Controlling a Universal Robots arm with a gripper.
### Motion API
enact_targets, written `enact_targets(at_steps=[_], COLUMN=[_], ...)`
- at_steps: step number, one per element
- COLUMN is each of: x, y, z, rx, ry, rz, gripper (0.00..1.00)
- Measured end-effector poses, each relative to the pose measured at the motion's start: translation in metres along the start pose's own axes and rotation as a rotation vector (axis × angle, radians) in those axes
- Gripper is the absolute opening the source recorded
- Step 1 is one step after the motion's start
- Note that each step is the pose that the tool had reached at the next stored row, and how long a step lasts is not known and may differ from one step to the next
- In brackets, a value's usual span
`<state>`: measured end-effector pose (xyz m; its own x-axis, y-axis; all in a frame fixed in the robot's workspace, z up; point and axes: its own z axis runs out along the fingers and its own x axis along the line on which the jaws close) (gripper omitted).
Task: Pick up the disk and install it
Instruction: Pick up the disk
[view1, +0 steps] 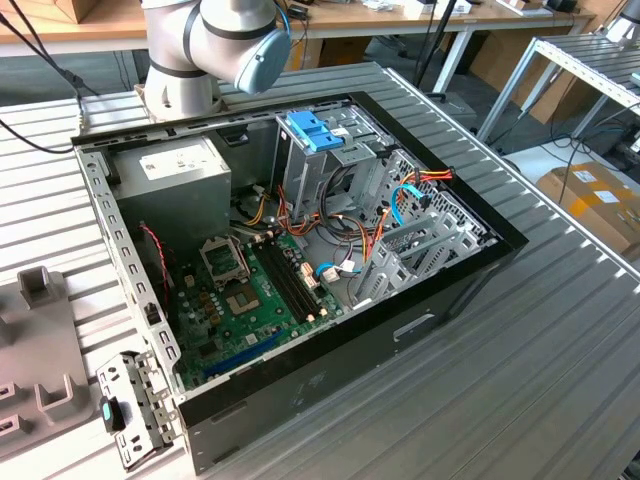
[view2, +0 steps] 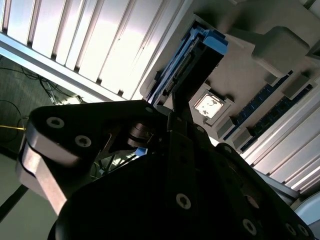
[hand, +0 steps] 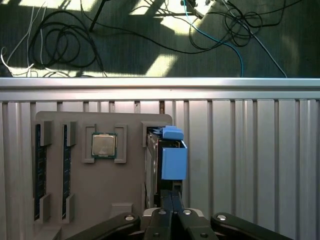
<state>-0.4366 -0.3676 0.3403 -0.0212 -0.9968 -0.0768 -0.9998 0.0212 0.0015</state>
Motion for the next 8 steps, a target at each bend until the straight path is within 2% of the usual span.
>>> enact_targets(at_steps=[2,6,7,8], x=[0.0000,0.0000,0.0000,0.0000], y=[0.0000,0.0000,0.0000,0.0000], z=[0.0000,0.0001,0.0001,0.0002], rx=[0.0000,0.0000,0.0000,0.0000], ry=[0.0000,0.0000,0.0000,0.0000], rz=[0.000,0.000,0.000,0.000], gripper=[0.11,0.36,0.36,0.42])
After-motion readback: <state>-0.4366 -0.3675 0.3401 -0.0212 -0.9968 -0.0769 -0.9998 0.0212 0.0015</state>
